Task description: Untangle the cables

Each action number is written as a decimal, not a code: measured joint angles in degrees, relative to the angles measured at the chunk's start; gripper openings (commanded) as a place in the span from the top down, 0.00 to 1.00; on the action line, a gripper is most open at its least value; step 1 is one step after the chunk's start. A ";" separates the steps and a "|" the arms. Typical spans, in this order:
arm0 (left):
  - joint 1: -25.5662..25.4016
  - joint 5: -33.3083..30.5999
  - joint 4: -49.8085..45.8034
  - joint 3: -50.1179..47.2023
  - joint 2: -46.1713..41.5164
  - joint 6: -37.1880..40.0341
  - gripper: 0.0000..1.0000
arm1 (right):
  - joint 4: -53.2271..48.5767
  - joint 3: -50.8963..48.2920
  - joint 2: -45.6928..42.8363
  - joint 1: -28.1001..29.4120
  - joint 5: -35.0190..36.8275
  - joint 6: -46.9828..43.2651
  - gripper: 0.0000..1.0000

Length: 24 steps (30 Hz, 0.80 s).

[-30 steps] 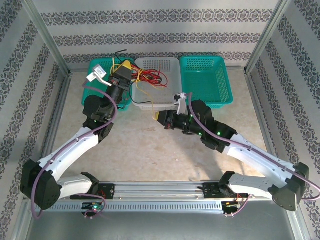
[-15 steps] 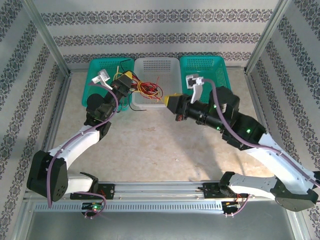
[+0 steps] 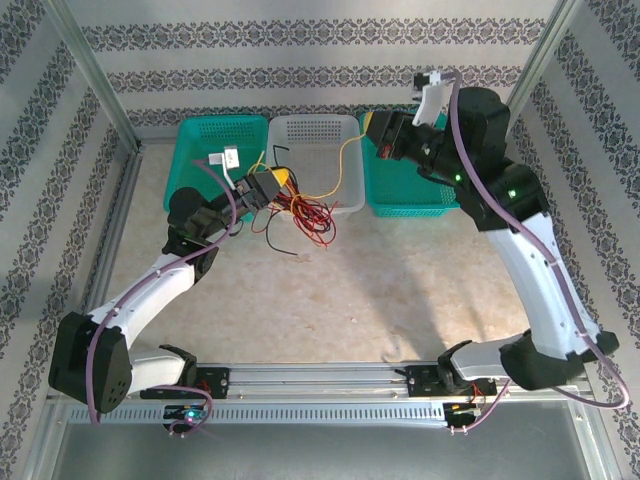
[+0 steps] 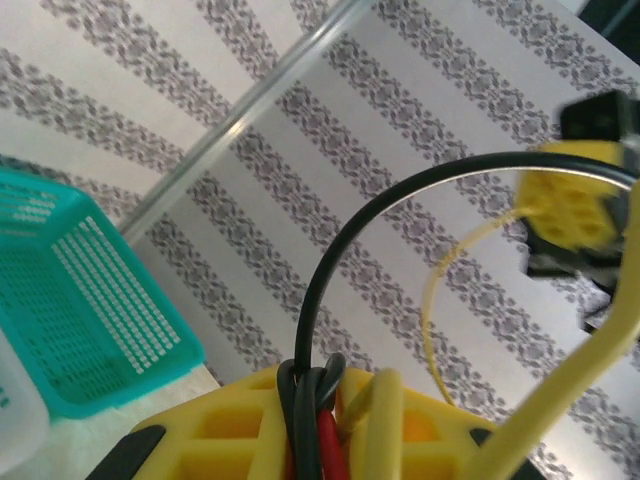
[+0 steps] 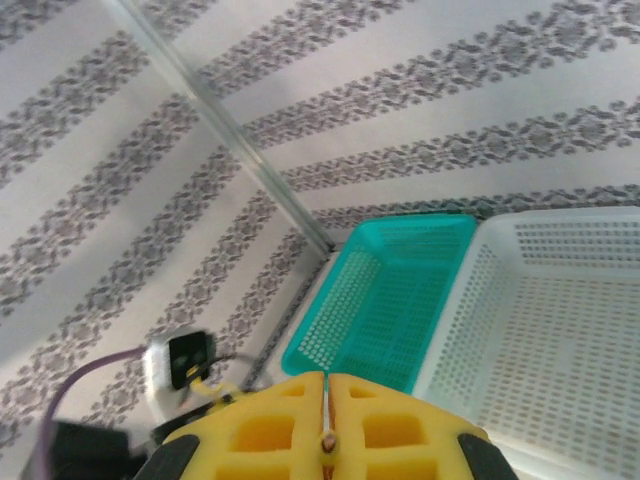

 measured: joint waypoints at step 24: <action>-0.11 -4.07 21.31 10.91 3.82 -21.90 1.00 | 16.37 -36.41 -0.79 -3.37 -8.02 10.73 1.00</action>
